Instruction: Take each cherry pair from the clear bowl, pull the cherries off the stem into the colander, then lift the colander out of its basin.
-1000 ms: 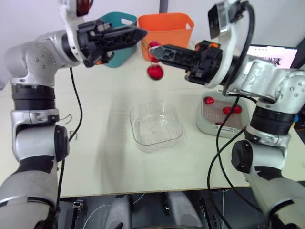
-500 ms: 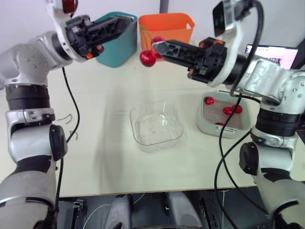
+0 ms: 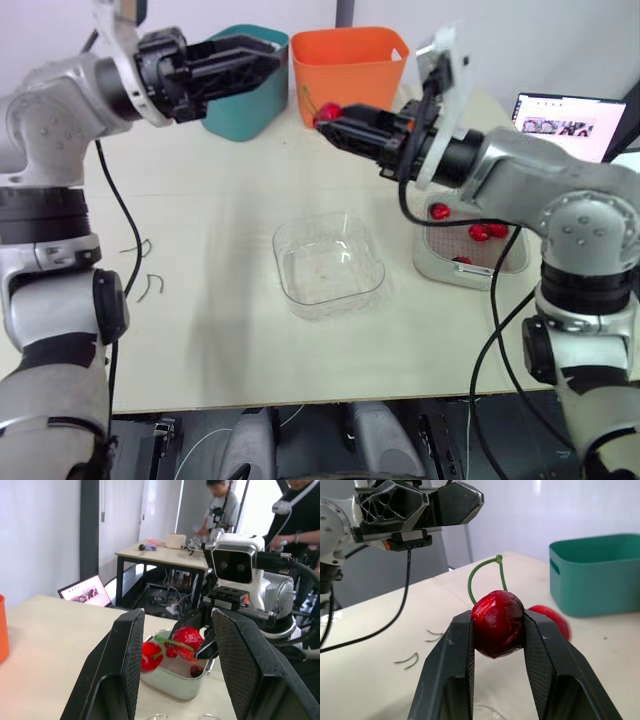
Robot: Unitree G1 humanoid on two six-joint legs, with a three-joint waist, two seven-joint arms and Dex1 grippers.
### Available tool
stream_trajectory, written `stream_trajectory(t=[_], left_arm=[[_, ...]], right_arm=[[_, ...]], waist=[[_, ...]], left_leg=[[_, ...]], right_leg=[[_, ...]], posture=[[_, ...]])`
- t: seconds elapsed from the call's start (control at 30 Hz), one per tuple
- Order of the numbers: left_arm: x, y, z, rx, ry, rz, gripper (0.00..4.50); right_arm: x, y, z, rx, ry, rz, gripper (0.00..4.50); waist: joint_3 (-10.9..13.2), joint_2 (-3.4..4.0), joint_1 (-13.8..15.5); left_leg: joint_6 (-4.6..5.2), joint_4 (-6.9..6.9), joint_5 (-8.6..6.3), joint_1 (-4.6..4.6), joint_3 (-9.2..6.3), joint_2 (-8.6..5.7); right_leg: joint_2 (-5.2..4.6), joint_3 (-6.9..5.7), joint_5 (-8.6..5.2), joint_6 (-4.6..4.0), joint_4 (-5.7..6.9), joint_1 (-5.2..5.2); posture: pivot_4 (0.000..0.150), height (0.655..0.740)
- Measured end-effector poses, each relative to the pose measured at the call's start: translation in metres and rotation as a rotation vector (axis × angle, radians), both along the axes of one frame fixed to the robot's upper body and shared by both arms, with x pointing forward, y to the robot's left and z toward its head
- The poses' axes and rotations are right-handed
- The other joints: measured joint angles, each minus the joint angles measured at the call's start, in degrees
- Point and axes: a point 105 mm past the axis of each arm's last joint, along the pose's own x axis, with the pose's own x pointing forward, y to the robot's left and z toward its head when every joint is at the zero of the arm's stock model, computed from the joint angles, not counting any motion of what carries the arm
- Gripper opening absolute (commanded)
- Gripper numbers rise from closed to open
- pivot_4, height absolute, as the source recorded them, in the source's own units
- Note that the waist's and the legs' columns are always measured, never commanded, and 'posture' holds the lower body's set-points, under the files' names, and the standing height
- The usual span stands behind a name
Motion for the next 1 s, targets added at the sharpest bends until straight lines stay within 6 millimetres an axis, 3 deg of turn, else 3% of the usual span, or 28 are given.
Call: stream_trajectory(t=[0.3,0.53,0.73,1.0], left_arm=[[0.012,-0.009,-0.013,-0.004,0.060,0.049,2.26],[0.023,-0.011,-0.018,0.000,0.078,0.130,2.26],[0.027,-0.012,-0.017,-0.008,0.079,0.170,2.26],[0.030,-0.019,-0.009,-0.038,0.084,0.176,2.26]], right_arm=[[0.004,0.002,-0.004,-0.022,-0.060,-0.033,1.08],[0.017,-0.004,-0.001,-0.076,-0.225,-0.173,1.08],[0.025,-0.008,-0.002,-0.109,-0.355,-0.290,1.08],[0.025,-0.001,-0.002,-0.109,-0.415,-0.300,1.08]], waist=[[0.0,0.00,0.0],[0.0,0.00,0.0],[0.0,0.00,0.0],[0.0,0.00,0.0]], left_leg=[[0.00,0.00,0.00,0.01,0.00,0.00],[0.00,0.00,0.00,0.01,0.00,0.00],[0.00,-0.01,0.00,0.01,0.00,-0.01],[-0.01,0.01,0.00,0.02,-0.01,-0.02]], right_leg=[[0.01,0.00,0.03,0.03,0.02,0.00],[0.01,0.00,0.03,0.04,0.02,0.00],[0.01,0.00,0.04,0.04,0.02,0.00],[0.00,-0.01,0.05,0.04,0.04,0.03]], posture=[[0.150,0.7400],[0.150,0.7400],[0.150,0.7400],[0.150,0.7400]])
